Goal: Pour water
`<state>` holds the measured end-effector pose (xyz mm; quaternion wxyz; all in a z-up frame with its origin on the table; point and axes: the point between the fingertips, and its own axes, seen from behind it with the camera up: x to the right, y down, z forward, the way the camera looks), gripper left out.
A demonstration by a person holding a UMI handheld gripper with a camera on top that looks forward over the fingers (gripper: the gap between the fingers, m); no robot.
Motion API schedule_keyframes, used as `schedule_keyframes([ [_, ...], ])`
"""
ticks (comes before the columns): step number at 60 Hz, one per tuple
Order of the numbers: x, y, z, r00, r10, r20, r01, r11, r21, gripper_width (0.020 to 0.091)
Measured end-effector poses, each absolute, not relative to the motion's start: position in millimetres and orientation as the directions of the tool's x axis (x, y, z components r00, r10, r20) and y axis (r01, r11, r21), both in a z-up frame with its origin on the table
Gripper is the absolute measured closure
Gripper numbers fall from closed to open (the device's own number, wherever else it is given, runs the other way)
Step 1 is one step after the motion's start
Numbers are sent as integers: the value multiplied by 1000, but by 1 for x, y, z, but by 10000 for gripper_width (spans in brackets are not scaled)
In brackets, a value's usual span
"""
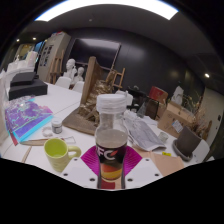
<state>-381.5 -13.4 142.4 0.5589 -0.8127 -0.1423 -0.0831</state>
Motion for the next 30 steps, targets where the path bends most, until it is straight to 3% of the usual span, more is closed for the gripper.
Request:
schedule_keyframes([
  [6, -378, -17, 112, 979, 156, 134, 184, -372, -910, 845],
  [22, -370, -23, 53, 995, 102, -23, 23, -423, -906, 831],
  [30, -369, -26, 55, 994, 99, -48, -7, -382, -924, 777],
])
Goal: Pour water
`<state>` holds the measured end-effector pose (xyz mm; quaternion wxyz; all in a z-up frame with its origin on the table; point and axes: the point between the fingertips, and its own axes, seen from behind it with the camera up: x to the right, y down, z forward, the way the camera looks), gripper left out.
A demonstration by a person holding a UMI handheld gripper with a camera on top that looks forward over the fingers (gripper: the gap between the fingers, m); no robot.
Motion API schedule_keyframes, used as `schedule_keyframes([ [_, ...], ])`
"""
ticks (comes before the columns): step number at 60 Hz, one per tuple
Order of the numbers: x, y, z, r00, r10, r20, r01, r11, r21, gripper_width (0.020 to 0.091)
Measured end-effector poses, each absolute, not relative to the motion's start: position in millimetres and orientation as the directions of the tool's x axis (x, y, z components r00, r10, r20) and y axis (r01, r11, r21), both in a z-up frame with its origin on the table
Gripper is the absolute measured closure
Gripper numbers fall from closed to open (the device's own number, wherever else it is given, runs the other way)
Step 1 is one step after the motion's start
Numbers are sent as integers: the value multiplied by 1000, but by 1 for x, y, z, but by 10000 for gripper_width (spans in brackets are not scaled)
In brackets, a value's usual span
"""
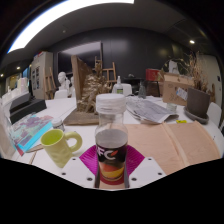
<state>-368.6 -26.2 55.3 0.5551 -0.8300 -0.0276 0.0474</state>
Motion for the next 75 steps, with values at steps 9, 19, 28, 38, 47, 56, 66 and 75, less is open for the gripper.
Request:
schedule_keyframes([
  [9, -366, -32, 52, 993, 94, -67, -24, -402, -915, 633],
  [19, -357, -57, 72, 994, 32, -103, -75, -474, -878, 250],
  [28, -351, -113, 116, 999, -35, -33, -46, -524, -850, 248],
  [38, -369, -202, 168, 998, -58, 21, -16, -569, -822, 247],
  [47, -400, -256, 193, 998, -37, 44, 15, -562, -827, 245],
  [56, -417, -282, 196, 997, -28, 76, 47, -565, -824, 245],
  [66, -420, -292, 196, 996, -42, 81, 43, -570, -821, 242],
  [75, -418, -292, 198, 995, -54, 86, 42, -560, -827, 244],
])
